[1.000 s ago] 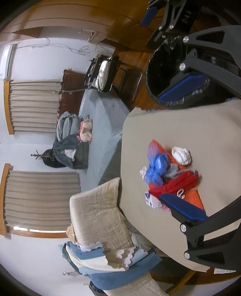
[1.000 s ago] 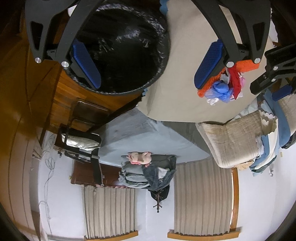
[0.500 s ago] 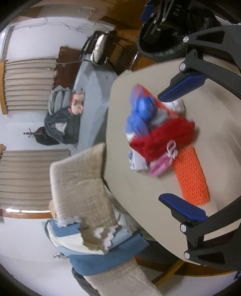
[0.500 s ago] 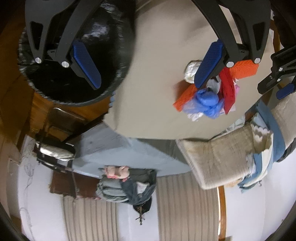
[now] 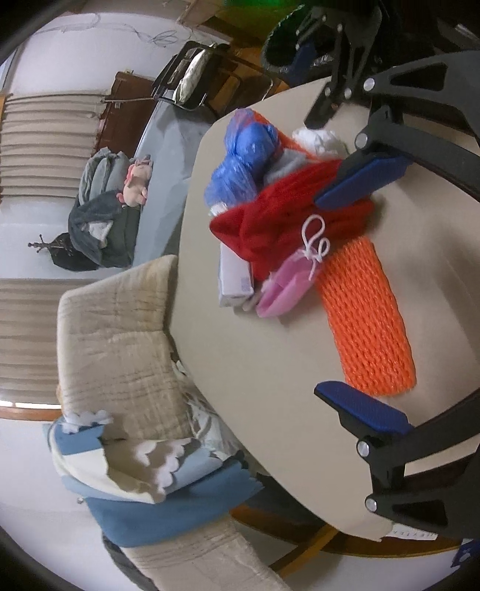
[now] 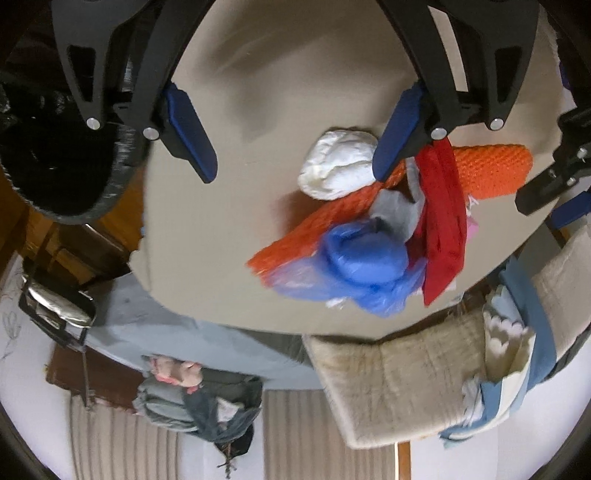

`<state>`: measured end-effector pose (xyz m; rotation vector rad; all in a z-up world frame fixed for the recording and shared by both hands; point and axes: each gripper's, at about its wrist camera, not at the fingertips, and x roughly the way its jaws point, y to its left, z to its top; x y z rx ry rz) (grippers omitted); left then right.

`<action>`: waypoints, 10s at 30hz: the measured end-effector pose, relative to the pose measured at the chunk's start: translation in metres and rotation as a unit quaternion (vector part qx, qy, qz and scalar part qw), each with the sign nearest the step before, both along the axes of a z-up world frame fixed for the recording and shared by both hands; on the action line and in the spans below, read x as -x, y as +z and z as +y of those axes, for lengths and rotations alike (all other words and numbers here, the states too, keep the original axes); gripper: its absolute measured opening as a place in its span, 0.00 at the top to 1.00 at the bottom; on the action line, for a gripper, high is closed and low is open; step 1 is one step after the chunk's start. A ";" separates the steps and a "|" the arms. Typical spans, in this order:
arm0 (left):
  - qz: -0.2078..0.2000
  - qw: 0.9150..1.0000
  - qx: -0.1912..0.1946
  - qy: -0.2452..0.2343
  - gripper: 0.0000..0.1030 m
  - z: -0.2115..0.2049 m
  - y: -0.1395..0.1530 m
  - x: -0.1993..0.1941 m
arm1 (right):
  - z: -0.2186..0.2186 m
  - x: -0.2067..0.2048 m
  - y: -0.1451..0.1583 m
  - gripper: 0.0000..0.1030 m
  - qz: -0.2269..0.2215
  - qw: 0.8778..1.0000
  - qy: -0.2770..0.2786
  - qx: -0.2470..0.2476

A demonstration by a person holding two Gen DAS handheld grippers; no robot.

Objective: Collect trash
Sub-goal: 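Grasp the white crumpled tissue with the right gripper while the left grasps the blue bag, then carry both items over the black bin and open both grippers, then grasp the pink mask with the left gripper while the right grasps the grey sock, then move both grippers over the bin and release the mask and sock, then return both grippers to the trash pile on the table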

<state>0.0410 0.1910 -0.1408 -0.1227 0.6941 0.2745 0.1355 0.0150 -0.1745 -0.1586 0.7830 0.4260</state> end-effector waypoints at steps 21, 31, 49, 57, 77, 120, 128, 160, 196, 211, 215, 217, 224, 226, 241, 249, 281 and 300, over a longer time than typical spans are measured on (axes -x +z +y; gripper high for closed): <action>0.007 1.000 0.014 -0.027 0.14 -0.007 -0.004 -0.015 | 0.005 0.003 -0.003 0.68 0.059 0.994 0.080 -0.044; -0.011 0.997 0.020 -0.077 0.27 -0.044 0.007 -0.044 | -0.041 -0.006 0.018 0.68 0.033 0.998 0.034 -0.034; 0.005 0.990 0.020 -0.140 0.62 -0.097 -0.012 -0.122 | -0.098 -0.044 0.023 0.68 0.017 0.999 -0.032 -0.036; 0.003 0.988 0.020 -0.153 0.87 -0.108 -0.014 -0.122 | -0.107 -0.042 0.029 0.68 0.010 0.998 -0.034 -0.046; -0.056 0.959 0.064 -0.271 0.90 -0.209 0.055 -0.098 | -0.219 -0.004 0.090 0.68 -0.049 0.989 -0.131 -0.050; -0.053 0.994 0.001 -0.091 0.15 -0.074 0.035 -0.055 | -0.119 -0.024 0.072 0.06 -0.060 0.993 -0.074 -0.067; -0.035 0.999 -0.006 -0.033 0.18 -0.020 0.018 -0.043 | -0.062 -0.036 0.051 0.06 -0.045 0.996 -0.036 -0.064; 0.031 0.997 0.070 -0.014 0.90 0.029 -0.048 -0.065 | 0.031 -0.044 0.000 0.43 0.024 0.996 0.071 -0.047; -0.058 0.996 0.050 -0.037 0.97 0.008 0.038 -0.037 | 0.013 -0.025 0.090 0.96 -0.010 0.982 0.132 -0.135; -0.100 0.991 0.040 -0.073 0.97 -0.027 0.093 -0.031 | -0.021 -0.012 0.146 0.96 -0.052 0.979 0.122 -0.152; -0.105 0.989 0.049 -0.097 0.97 -0.046 0.101 -0.033 | -0.038 -0.008 0.158 0.96 -0.063 0.981 0.109 -0.151; -0.107 0.987 0.049 -0.111 0.97 -0.057 0.105 -0.035 | -0.050 -0.007 0.163 0.96 -0.066 0.981 0.098 -0.152; -0.109 0.981 0.057 -0.148 0.97 -0.093 0.109 -0.041 | -0.098 -0.003 0.167 0.96 -0.069 0.985 0.055 -0.148; -0.106 0.979 0.062 -0.161 0.97 -0.104 0.107 -0.045 | -0.112 -0.002 0.167 0.96 -0.069 0.986 0.042 -0.145; -0.075 0.957 0.086 -0.265 0.97 -0.202 0.078 -0.065 | -0.218 0.010 0.141 0.96 -0.060 0.990 -0.072 -0.110; -0.057 0.940 0.100 -0.322 0.97 -0.260 0.059 -0.079 | -0.269 0.015 0.110 0.96 -0.033 0.988 -0.127 -0.085; -0.063 0.965 0.059 -0.249 0.15 -0.213 0.044 -0.064 | -0.269 0.016 0.081 0.08 -0.040 0.983 -0.169 -0.062; -0.053 0.996 0.013 -0.069 0.15 -0.058 0.029 -0.022 | -0.100 -0.005 0.070 0.08 -0.053 0.995 -0.031 -0.078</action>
